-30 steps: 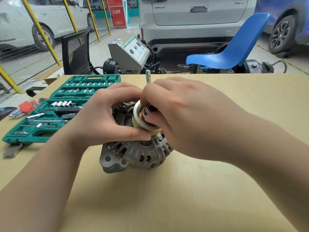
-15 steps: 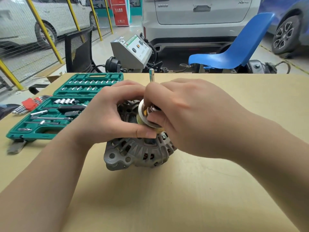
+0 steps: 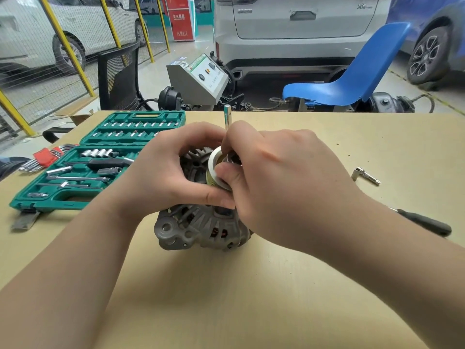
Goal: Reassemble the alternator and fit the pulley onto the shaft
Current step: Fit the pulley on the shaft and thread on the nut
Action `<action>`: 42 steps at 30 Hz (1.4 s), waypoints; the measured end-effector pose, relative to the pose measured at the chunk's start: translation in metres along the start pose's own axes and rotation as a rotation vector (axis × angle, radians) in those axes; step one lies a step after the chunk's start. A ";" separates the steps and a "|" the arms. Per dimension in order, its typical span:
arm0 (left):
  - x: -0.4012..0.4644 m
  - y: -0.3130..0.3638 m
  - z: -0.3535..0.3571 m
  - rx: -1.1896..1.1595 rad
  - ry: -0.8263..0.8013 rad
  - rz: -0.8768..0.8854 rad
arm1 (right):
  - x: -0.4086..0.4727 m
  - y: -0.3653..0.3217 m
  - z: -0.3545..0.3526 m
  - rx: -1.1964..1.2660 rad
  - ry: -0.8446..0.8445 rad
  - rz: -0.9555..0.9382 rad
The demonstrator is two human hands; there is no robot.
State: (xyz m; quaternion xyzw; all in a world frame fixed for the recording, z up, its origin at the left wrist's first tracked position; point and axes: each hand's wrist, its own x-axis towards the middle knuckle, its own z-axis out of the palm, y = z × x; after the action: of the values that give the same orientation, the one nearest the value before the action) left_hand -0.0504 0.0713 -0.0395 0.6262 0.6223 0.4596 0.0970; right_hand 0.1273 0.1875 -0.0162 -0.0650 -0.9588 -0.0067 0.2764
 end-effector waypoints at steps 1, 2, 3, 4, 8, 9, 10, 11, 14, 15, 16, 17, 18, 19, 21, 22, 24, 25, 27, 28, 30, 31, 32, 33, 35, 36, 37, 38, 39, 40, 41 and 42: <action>0.000 0.000 -0.001 0.005 0.007 -0.013 | 0.001 0.003 -0.001 0.025 -0.003 -0.022; -0.001 0.000 -0.002 0.011 0.014 -0.024 | 0.002 0.006 -0.002 0.034 -0.006 -0.049; -0.001 0.000 -0.003 0.014 0.016 -0.029 | 0.004 0.009 -0.004 0.028 -0.012 -0.079; -0.001 0.001 -0.003 0.014 0.016 -0.031 | 0.006 0.013 -0.005 0.002 -0.006 -0.118; 0.000 0.003 -0.002 0.009 0.014 -0.042 | 0.014 0.018 -0.007 -0.049 -0.022 -0.263; -0.001 0.003 -0.002 0.002 0.010 -0.039 | 0.014 0.018 -0.007 -0.046 -0.034 -0.278; -0.001 0.003 -0.003 -0.003 0.008 -0.031 | 0.014 0.016 -0.006 -0.038 -0.053 -0.283; -0.002 0.003 -0.003 -0.006 0.009 -0.023 | 0.013 0.016 -0.005 -0.026 -0.059 -0.271; -0.003 0.003 -0.002 -0.010 0.002 -0.008 | 0.010 0.009 -0.001 -0.013 -0.050 -0.179; -0.003 0.002 -0.002 -0.005 -0.006 -0.007 | 0.009 0.008 0.000 -0.008 -0.035 -0.153; -0.003 0.001 -0.002 0.001 -0.013 -0.009 | 0.008 0.006 0.000 -0.009 -0.038 -0.128; -0.004 0.000 -0.001 0.002 -0.018 -0.013 | 0.007 0.005 -0.001 0.001 -0.031 -0.111; -0.003 0.000 -0.002 -0.001 -0.019 -0.018 | 0.008 0.006 -0.001 0.007 -0.042 -0.107; -0.004 -0.001 -0.002 -0.009 -0.019 -0.023 | 0.008 0.007 -0.002 0.006 -0.059 -0.123; -0.003 -0.001 -0.003 -0.041 -0.016 -0.030 | 0.009 0.010 -0.006 -0.015 -0.098 -0.200; -0.003 -0.001 -0.003 -0.060 -0.016 -0.030 | 0.011 0.012 -0.007 -0.031 -0.114 -0.244; -0.003 -0.002 -0.003 -0.071 -0.017 -0.021 | 0.012 0.014 -0.010 -0.070 -0.132 -0.310; -0.002 -0.003 -0.003 -0.064 -0.017 -0.017 | 0.013 0.015 -0.010 -0.083 -0.135 -0.332; -0.003 -0.003 -0.004 -0.060 -0.016 -0.020 | 0.014 0.016 -0.010 -0.080 -0.121 -0.382; -0.003 -0.003 -0.004 -0.063 -0.015 -0.025 | 0.015 0.018 -0.010 -0.076 -0.107 -0.404; -0.004 -0.003 -0.004 -0.071 -0.012 -0.039 | 0.016 0.021 -0.009 -0.074 -0.102 -0.436; -0.003 -0.002 -0.004 -0.074 -0.012 -0.049 | 0.017 0.022 -0.008 -0.067 -0.101 -0.448; -0.003 -0.002 -0.003 -0.069 -0.014 -0.053 | 0.018 0.023 -0.008 -0.062 -0.105 -0.452; -0.002 -0.001 -0.003 -0.043 -0.022 -0.046 | 0.018 0.024 -0.008 -0.057 -0.104 -0.451; -0.001 0.000 -0.002 0.054 -0.052 -0.003 | 0.019 0.025 -0.010 -0.048 -0.108 -0.444; 0.000 -0.001 -0.001 0.091 -0.062 0.017 | 0.017 0.024 -0.012 -0.020 -0.114 -0.430; 0.000 -0.001 -0.001 0.111 -0.061 0.028 | 0.015 0.024 -0.013 0.022 -0.106 -0.396; 0.000 -0.002 -0.001 0.120 -0.052 0.031 | 0.013 0.021 -0.015 0.056 -0.104 -0.315; 0.000 -0.002 -0.001 0.128 -0.043 0.031 | 0.010 0.018 -0.016 0.078 -0.103 -0.220; 0.000 -0.003 0.000 0.137 -0.038 0.033 | 0.008 0.013 -0.017 0.075 -0.100 -0.131; 0.000 -0.004 0.000 0.143 -0.034 0.035 | 0.006 0.009 -0.017 0.033 -0.071 -0.077; 0.000 -0.004 0.001 0.142 -0.033 0.037 | 0.005 0.005 -0.016 -0.024 -0.061 -0.040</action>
State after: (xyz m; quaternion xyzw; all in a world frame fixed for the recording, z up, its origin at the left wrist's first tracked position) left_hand -0.0528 0.0724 -0.0429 0.6502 0.6402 0.4056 0.0539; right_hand 0.1329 0.1918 0.0000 -0.0495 -0.9678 -0.0219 0.2460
